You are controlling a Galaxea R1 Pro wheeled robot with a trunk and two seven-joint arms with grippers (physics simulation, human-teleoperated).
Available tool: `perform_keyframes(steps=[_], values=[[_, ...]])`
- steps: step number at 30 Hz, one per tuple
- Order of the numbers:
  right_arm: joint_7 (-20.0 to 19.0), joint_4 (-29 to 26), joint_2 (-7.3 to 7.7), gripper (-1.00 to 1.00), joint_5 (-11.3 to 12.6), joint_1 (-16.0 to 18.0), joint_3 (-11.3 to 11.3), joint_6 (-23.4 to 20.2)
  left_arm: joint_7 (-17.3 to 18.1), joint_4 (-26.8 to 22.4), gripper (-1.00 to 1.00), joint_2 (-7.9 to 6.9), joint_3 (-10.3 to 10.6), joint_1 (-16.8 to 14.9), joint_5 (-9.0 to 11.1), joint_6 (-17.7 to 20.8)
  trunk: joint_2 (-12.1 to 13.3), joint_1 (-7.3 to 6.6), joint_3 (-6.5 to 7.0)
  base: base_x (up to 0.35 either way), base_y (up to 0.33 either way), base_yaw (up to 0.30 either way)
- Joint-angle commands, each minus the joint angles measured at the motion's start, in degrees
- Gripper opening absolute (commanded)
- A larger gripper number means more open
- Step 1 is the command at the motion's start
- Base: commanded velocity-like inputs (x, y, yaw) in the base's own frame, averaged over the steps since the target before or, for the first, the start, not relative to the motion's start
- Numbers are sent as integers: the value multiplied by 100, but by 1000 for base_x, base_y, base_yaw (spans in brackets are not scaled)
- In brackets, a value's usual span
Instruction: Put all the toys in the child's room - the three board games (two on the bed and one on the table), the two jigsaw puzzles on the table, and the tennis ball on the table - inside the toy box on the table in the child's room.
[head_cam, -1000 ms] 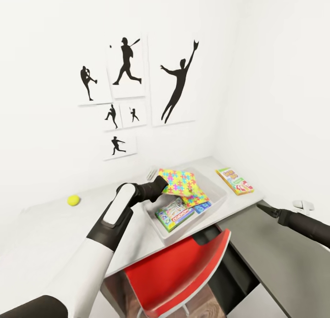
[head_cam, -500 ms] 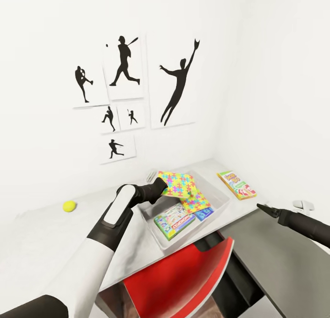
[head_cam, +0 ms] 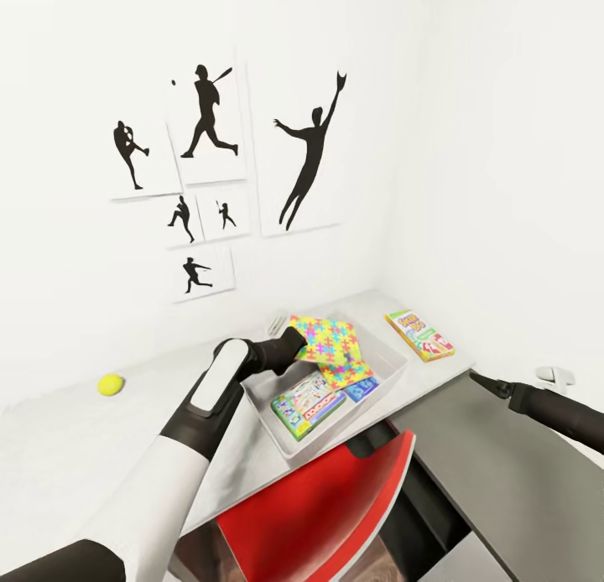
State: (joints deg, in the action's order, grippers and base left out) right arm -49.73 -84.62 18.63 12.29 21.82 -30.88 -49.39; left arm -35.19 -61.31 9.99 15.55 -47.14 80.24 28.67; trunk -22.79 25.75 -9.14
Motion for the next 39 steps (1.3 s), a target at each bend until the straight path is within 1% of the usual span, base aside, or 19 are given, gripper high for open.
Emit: perform_keyframes(steps=[1, 7, 8, 10, 14, 20, 25, 35, 39], values=[[-19, -1, 1, 100, 2, 6, -6, -27, -56, 20, -100, 0, 1, -6, 59, 5, -13, 4, -12, 1, 0, -23], [-19, -2, -1, 100, 2, 6, -6, -27, -51, 186, -100, 0, 1, -6, 302, 5, -13, 4, -12, 0, 0, -11], [-19, -2, -1, 100, 2, 6, -6, -27, -51, 186, -100, 0, 1, -6, 302, 5, -13, 4, -12, 0, 0, -6], [-19, -2, 0, 100, 2, 6, -6, -27, -50, 225, -100, 0, -3, -6, 373, 4, -13, 4, -12, 0, 0, -4], [-19, -2, 0, 100, 2, 6, -6, -27, -49, 266, -100, 0, -5, -6, 413, 5, -13, 4, -12, 0, 0, -2], [-19, -2, 0, 100, 2, 6, -6, -27, -31, 557, -100, 0, -2, -6, 446, 11, -13, 4, -15, 0, 0, 0], [-19, -2, 1, 100, 2, 6, -6, -27, -12, 677, -100, 0, 0, -6, 459, 17, -13, 4, -41, 0, 0, 0], [-19, -2, 1, 100, 2, 6, -4, -27, -6, 710, -100, 0, 1, -17, 465, 23, -13, 4, -125, 0, 0, 0], [-19, -2, 1, 100, 2, 6, -5, -27, -5, 714, -100, 0, 1, -143, 466, 24, -13, 4, -162, 0, 0, 0]])
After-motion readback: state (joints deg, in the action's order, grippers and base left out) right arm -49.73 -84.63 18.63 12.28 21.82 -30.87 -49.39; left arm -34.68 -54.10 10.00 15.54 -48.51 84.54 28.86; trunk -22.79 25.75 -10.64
